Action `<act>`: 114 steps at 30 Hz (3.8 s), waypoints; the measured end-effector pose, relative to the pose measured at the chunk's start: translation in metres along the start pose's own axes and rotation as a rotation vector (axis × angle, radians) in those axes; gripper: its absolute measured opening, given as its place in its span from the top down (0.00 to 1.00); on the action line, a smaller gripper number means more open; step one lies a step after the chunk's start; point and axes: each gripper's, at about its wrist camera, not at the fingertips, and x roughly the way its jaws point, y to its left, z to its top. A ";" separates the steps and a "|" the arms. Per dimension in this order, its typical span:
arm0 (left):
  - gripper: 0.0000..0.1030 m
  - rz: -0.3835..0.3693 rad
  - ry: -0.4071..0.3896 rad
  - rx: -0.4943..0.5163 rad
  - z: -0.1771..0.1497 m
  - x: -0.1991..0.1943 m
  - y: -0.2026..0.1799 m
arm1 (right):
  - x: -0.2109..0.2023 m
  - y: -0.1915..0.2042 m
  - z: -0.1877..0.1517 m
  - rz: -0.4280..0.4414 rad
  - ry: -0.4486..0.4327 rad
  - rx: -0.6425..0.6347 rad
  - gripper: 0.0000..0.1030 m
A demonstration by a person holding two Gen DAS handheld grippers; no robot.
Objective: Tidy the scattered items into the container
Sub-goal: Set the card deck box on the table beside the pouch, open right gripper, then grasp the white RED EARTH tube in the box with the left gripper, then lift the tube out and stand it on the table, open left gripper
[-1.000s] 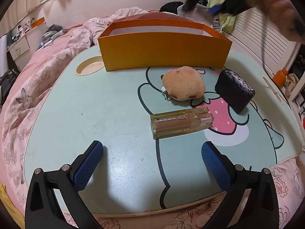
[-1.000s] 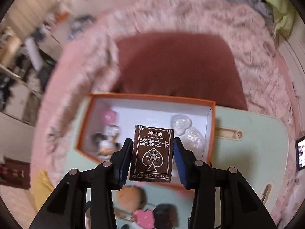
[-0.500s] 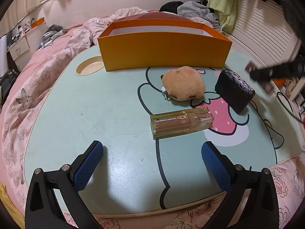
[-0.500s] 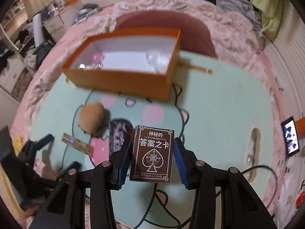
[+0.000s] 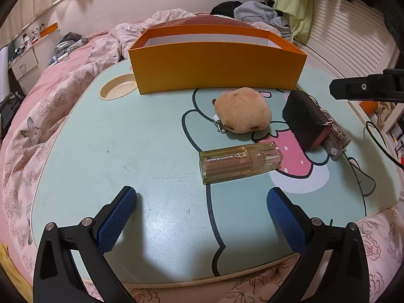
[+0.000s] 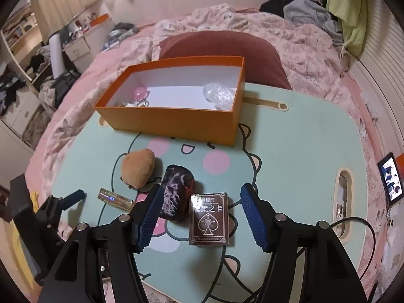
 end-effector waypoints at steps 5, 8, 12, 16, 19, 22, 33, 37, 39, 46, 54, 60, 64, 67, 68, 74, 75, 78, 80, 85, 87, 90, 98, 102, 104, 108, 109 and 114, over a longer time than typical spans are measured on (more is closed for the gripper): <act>0.01 -0.037 -0.072 -0.041 0.025 -0.030 0.020 | -0.012 -0.003 -0.021 0.022 -0.069 0.007 0.39; 0.04 -0.131 -0.134 -0.043 0.070 -0.057 0.027 | -0.013 -0.007 -0.026 0.045 -0.067 0.018 0.39; 0.07 -0.226 -0.090 -0.008 0.143 -0.062 0.016 | -0.013 -0.014 -0.027 0.059 -0.071 0.058 0.39; 0.17 -0.247 0.115 -0.021 0.203 -0.011 -0.004 | -0.011 -0.013 -0.030 0.079 -0.061 0.070 0.39; 0.19 -0.240 0.279 -0.065 0.219 0.041 -0.017 | -0.009 -0.007 -0.034 0.048 -0.058 0.041 0.39; 0.23 -0.189 0.360 -0.071 0.217 0.074 -0.026 | -0.010 0.002 -0.037 -0.035 -0.071 -0.007 0.39; 0.23 -0.104 0.617 -0.100 0.203 0.126 -0.039 | -0.010 0.003 -0.041 -0.030 -0.081 -0.015 0.39; 0.22 -0.053 0.617 -0.087 0.197 0.133 -0.042 | -0.009 0.004 -0.041 -0.027 -0.079 -0.020 0.39; 0.21 -0.039 0.592 -0.081 0.195 0.130 -0.045 | -0.009 0.004 -0.041 -0.025 -0.079 -0.020 0.39; 0.21 -0.044 0.575 -0.086 0.192 0.124 -0.045 | -0.008 0.005 -0.041 -0.023 -0.075 -0.017 0.39; 0.21 -0.040 0.554 -0.089 0.191 0.116 -0.046 | -0.005 0.007 -0.042 -0.019 -0.068 -0.021 0.38; 0.27 0.040 0.477 -0.016 0.195 0.115 -0.050 | -0.003 0.005 -0.043 -0.015 -0.062 -0.016 0.38; 0.74 0.038 0.455 -0.001 0.203 0.107 -0.050 | -0.003 0.003 -0.043 -0.011 -0.062 -0.006 0.38; 0.79 0.027 0.468 -0.002 0.203 0.112 -0.036 | -0.004 0.003 -0.043 -0.008 -0.065 -0.001 0.38; 0.79 0.029 0.466 0.002 0.203 0.112 -0.034 | -0.004 0.003 -0.043 -0.007 -0.067 -0.001 0.38; 0.80 0.031 0.441 0.007 0.211 0.115 -0.022 | -0.004 0.004 -0.043 -0.010 -0.064 -0.008 0.38; 0.80 0.030 0.438 0.006 0.212 0.117 -0.024 | -0.004 0.004 -0.043 -0.010 -0.065 -0.007 0.38; 0.80 0.008 0.420 -0.013 0.209 0.123 -0.008 | -0.004 0.004 -0.044 -0.010 -0.064 -0.006 0.38; 0.80 -0.009 0.370 -0.015 0.213 0.109 -0.004 | -0.003 0.003 -0.043 -0.009 -0.065 -0.005 0.38; 0.80 -0.038 0.192 0.018 0.226 0.064 -0.015 | -0.003 0.002 -0.044 -0.011 -0.066 -0.001 0.38; 0.80 -0.104 0.142 0.007 0.218 0.030 -0.003 | -0.003 0.001 -0.044 -0.013 -0.065 0.004 0.38; 0.80 -0.214 0.074 -0.001 0.202 -0.011 0.000 | -0.001 -0.001 -0.044 -0.010 -0.059 0.017 0.38; 0.79 -0.213 0.057 -0.051 0.125 -0.024 0.020 | -0.002 -0.005 -0.042 -0.013 -0.061 0.037 0.38; 0.79 -0.150 0.100 -0.099 0.088 -0.009 0.041 | -0.002 -0.005 -0.040 -0.015 -0.060 0.038 0.38; 0.79 -0.192 0.123 -0.131 0.077 0.000 0.045 | -0.002 -0.004 -0.039 -0.015 -0.060 0.038 0.38; 0.76 -0.159 0.115 -0.166 0.071 0.010 0.044 | -0.002 -0.002 -0.038 -0.014 -0.063 0.033 0.38; 0.72 -0.149 0.112 -0.169 0.071 0.009 0.043 | -0.003 -0.001 -0.037 -0.014 -0.063 0.030 0.38; 0.40 -0.046 0.075 -0.131 0.056 -0.001 0.032 | -0.004 0.005 -0.035 -0.015 -0.064 0.012 0.38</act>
